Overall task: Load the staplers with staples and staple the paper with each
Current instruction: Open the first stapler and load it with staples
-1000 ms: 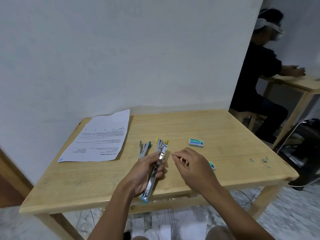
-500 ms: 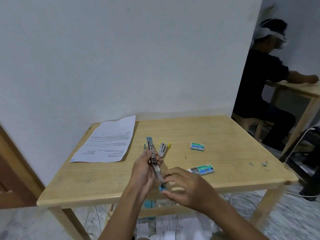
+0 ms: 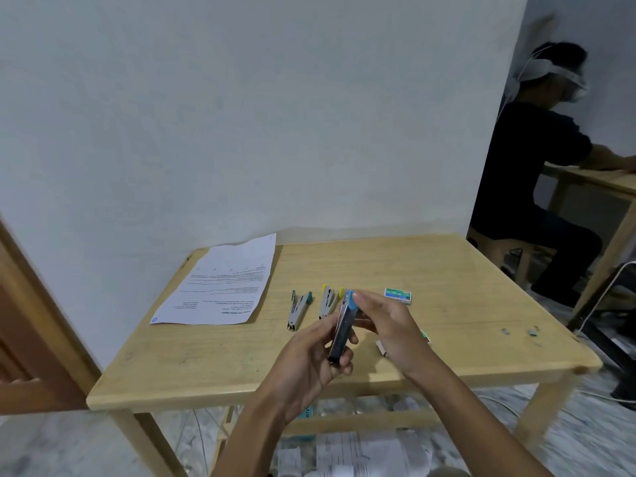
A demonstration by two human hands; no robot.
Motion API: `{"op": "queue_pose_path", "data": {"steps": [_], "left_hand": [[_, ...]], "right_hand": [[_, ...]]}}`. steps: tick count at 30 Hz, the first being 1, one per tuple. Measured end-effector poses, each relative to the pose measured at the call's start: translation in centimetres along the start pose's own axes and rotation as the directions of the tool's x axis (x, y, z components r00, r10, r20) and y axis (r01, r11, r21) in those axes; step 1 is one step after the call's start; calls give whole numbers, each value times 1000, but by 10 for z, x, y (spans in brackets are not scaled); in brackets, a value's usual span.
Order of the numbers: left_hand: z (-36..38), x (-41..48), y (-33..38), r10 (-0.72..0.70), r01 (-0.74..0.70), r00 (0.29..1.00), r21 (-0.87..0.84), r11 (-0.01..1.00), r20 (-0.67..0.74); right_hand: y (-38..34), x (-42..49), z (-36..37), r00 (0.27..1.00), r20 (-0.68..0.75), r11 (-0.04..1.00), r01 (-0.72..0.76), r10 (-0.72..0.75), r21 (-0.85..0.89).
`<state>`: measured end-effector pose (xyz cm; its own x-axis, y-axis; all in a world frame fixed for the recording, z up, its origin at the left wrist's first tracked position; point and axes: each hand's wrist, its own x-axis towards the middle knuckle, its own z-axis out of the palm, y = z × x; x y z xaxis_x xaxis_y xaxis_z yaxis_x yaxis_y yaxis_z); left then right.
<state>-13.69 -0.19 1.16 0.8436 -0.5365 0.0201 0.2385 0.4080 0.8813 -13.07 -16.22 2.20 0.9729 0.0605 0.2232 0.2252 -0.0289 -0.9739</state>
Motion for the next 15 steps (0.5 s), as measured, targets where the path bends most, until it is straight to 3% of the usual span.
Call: {"op": "queue_pose_path", "data": {"steps": [5,11,13,15], "left_hand": [[-7,-1,-2,52,-46,998,121,992,-42],[-25,-2,-1,44,-25,994,186,982,-101],[-33,-2,5,71,-14,983,321,947,-167],[-47,4,13,203,-14,937,549,836,-284]], "right_hand": [[1,1,9,991,-112,990,-52,67,133],[4,5,25,981,-155,989,-103,119,102],[5,7,31,975,-182,985,-105,129,136],[4,10,36,966,-209,975,-115,154,189]]}}
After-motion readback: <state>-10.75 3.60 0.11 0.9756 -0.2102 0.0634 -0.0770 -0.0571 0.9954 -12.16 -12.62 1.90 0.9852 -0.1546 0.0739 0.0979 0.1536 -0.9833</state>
